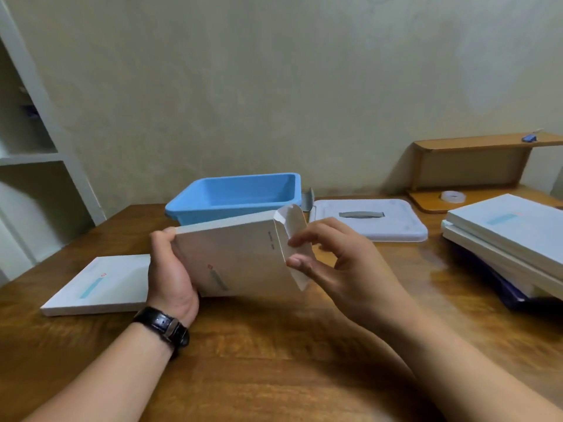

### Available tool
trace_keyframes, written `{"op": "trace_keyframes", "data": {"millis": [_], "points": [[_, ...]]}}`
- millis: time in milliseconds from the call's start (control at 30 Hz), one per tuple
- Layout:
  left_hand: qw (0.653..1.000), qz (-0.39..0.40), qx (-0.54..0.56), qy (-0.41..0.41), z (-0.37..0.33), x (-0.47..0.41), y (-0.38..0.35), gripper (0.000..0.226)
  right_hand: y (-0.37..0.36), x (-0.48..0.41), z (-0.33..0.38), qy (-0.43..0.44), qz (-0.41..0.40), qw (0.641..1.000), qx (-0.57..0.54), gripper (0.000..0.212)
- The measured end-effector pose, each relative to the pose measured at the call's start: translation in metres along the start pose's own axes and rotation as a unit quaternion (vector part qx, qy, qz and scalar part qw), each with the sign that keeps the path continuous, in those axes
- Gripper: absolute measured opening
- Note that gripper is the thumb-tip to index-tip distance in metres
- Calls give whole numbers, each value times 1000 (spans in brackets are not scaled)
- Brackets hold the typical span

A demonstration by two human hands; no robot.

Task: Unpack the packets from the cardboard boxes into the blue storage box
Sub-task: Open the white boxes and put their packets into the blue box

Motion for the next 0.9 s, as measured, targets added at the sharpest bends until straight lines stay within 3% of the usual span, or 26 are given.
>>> {"op": "trace_keyframes", "data": {"millis": [67,167,433,567,667,767,900], "points": [[1000,0,0,-8,1,2,-4,44,1,0,-5,0,-10,997,75,52],[1000,13,-12,-19,4,3,-6,48,-8,2,-3,17,-21,989,147,39],[997,27,-53,-50,8,3,3,52,-10,6,1,-100,14,995,14,34],[988,85,-80,-105,5,9,0,62,-17,4,-6,-152,42,983,-96,44],[986,99,-78,-108,3,9,-1,66,-15,1,-9,-184,60,969,-155,40],[990,114,-58,-54,6,8,-1,50,-7,1,-10,-185,138,954,-192,34],[992,120,-36,-11,6,7,-3,43,-4,4,-16,-241,249,897,-274,37]]}}
Point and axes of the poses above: each hand's wrist, its own x-axis away from the middle knuckle, its own y-axis out of the back of the hand, z = x × y, the point moved 1 cm from there along -x, towards the middle knuckle, and after that the axes turned 1 degree about -z, right-handed, at the moved point
